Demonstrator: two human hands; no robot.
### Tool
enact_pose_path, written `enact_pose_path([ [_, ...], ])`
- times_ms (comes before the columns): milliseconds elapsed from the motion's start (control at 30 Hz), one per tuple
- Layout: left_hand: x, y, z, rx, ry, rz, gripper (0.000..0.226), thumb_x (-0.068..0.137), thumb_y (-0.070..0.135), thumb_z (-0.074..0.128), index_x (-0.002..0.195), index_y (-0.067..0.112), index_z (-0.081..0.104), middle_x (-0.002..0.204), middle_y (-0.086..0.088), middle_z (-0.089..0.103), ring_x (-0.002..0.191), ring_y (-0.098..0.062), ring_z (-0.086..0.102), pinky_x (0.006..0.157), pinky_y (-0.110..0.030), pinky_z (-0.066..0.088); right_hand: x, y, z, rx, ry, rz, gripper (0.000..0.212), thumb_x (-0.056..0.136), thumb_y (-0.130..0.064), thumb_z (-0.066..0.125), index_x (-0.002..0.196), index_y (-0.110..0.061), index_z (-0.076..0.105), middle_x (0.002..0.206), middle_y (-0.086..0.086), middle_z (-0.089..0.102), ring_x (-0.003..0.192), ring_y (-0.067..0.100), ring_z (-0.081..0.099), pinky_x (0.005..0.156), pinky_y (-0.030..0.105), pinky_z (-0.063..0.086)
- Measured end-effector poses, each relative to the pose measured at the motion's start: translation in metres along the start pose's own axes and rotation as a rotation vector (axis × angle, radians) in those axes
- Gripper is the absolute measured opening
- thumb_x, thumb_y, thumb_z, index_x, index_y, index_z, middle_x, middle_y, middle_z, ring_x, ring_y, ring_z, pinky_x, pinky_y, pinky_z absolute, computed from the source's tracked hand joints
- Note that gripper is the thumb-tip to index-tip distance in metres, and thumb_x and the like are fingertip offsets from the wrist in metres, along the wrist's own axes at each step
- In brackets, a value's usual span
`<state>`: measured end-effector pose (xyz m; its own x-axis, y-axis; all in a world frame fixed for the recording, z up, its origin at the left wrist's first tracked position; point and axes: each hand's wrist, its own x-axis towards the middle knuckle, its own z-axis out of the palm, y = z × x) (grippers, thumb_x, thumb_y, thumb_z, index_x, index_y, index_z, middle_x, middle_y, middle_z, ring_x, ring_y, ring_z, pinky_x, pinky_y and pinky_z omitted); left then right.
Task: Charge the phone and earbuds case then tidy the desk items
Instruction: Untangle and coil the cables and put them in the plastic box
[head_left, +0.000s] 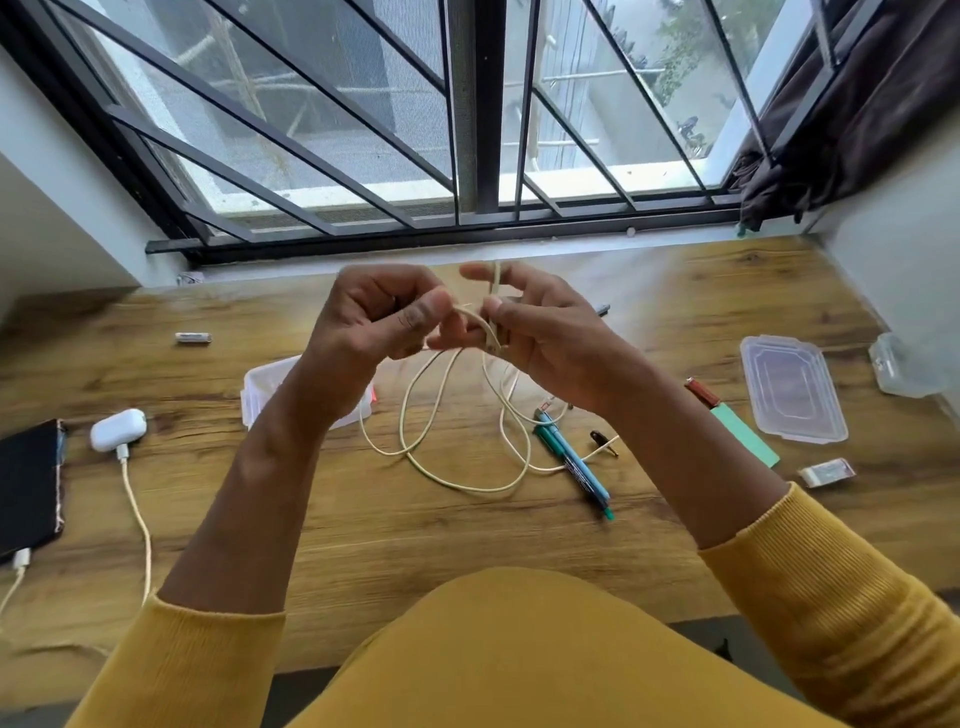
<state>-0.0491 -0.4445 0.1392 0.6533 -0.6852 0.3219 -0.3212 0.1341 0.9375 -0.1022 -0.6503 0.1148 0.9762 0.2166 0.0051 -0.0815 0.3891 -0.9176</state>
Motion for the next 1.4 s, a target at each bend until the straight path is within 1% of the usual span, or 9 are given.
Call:
enact_pose_path([
  [233,0.000,0.002,0.013,0.095,-0.379,-0.085,0.014,0.098,0.000,0.069,0.092,-0.010,0.076,0.053,-0.006,0.038,0.047,-0.012,0.030,0.050,-0.021,0.026,0.011,0.011,-0.002,0.028,0.338,-0.077,0.042,0.108,0.010,0.038,0.148,0.001,0.031,0.126,0.032,0.069,0.122,0.039,0.069,0.119,0.054,0.043],
  [367,0.005,0.007,0.011,0.039,-0.211,-0.032,0.018,0.101,0.009,0.068,0.094,-0.007,0.075,0.066,-0.014,0.063,0.064,-0.011,0.056,0.065,-0.024,0.045,0.007,0.013,0.001,-0.152,0.210,-0.092,0.042,0.101,0.016,0.041,0.137,-0.001,0.052,0.101,0.015,0.075,0.095,0.024,0.074,0.090,0.034,0.057],
  [467,0.009,0.010,0.001,0.078,-0.063,-0.031,0.019,0.105,0.004,0.056,0.096,-0.001,0.072,0.063,-0.016,0.055,0.051,-0.020,0.046,0.047,-0.030,0.036,0.003,0.014,0.003,-0.132,0.094,-0.043,0.036,0.095,0.007,0.040,0.119,-0.006,0.064,0.073,0.011,0.065,0.061,0.023,0.054,0.059,0.036,0.039],
  [567,0.012,0.005,-0.011,0.176,-0.037,-0.069,0.024,0.106,0.017,0.056,0.093,0.004,0.072,0.073,-0.034,0.054,0.058,-0.046,0.035,0.051,-0.048,0.028,-0.001,0.014,0.005,-0.114,-0.038,0.005,0.036,0.098,-0.013,0.035,0.115,-0.002,0.065,0.055,0.004,0.042,0.049,0.019,0.032,0.066,0.056,0.014],
  [667,0.010,0.000,-0.011,0.187,0.040,-0.102,0.028,0.107,0.020,0.054,0.090,0.002,0.068,0.062,-0.015,0.046,0.055,-0.031,0.035,0.051,-0.041,0.032,-0.005,0.012,0.005,-0.108,-0.142,0.070,0.059,0.112,-0.038,0.023,0.123,0.002,0.066,0.052,0.001,0.032,0.051,0.024,0.018,0.068,0.055,0.012],
  [800,0.005,-0.011,-0.008,0.124,0.180,-0.120,0.031,0.111,0.019,0.051,0.086,0.009,0.064,0.064,0.004,0.046,0.058,-0.012,0.039,0.054,-0.031,0.037,-0.013,0.008,0.004,-0.218,-0.164,0.047,0.043,0.115,-0.024,0.030,0.121,0.002,0.063,0.060,0.002,0.033,0.051,0.019,0.028,0.076,0.050,0.031],
  [967,0.006,-0.003,-0.006,0.001,0.196,-0.071,0.028,0.111,0.017,0.045,0.090,0.007,0.060,0.072,0.000,0.052,0.061,-0.016,0.043,0.059,-0.033,0.042,-0.015,0.011,0.009,-0.265,-0.241,-0.005,0.028,0.111,-0.020,0.040,0.106,0.000,0.059,0.072,0.009,0.052,0.070,0.022,0.061,0.068,0.068,0.040],
  [1133,0.006,0.000,-0.006,-0.088,0.210,-0.064,0.030,0.112,0.018,0.043,0.089,0.011,0.062,0.074,-0.003,0.050,0.064,-0.020,0.042,0.061,-0.033,0.043,-0.010,0.006,0.009,-0.216,-0.353,-0.078,0.030,0.109,0.001,0.028,0.115,0.009,0.056,0.124,0.029,0.062,0.121,0.048,0.061,0.111,0.060,0.043],
  [1400,0.011,-0.006,-0.006,-0.101,0.308,-0.093,0.034,0.115,0.020,0.042,0.090,0.010,0.062,0.069,-0.004,0.047,0.062,-0.016,0.042,0.059,-0.031,0.043,-0.011,-0.002,0.011,-0.115,-0.339,-0.028,0.031,0.112,-0.003,0.029,0.125,0.005,0.056,0.067,0.008,0.057,0.056,0.018,0.057,0.054,0.031,0.043],
])
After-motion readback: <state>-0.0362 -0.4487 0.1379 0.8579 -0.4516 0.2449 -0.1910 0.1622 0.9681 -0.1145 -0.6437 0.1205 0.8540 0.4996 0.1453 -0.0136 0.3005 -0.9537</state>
